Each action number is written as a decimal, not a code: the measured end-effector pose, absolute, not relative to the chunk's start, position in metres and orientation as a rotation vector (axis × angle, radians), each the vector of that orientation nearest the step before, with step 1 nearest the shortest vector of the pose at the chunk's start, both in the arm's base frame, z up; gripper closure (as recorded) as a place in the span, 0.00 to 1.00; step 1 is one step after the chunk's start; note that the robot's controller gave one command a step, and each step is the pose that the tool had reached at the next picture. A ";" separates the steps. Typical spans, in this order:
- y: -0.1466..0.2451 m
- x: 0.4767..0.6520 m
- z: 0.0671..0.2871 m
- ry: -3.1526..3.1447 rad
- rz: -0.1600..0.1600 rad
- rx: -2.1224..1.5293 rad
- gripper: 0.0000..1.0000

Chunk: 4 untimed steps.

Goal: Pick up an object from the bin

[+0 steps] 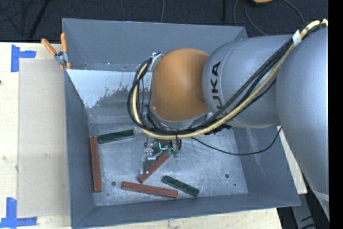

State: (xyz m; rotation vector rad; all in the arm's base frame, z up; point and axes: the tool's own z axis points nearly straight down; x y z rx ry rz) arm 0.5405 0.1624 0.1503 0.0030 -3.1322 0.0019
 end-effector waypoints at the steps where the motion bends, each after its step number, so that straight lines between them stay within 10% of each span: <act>1: 0.162 0.543 0.154 -3.139 0.000 -0.002 0.00; 2: 0.099 0.487 0.079 -3.136 -0.011 0.051 1.00; 3: 0.098 0.487 0.079 -3.136 -0.011 0.050 1.00; 4: 0.106 0.504 0.211 -3.142 -0.001 0.010 1.00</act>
Offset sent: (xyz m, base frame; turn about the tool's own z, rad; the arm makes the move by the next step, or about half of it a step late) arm -0.0554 -0.0688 -0.0803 -0.0300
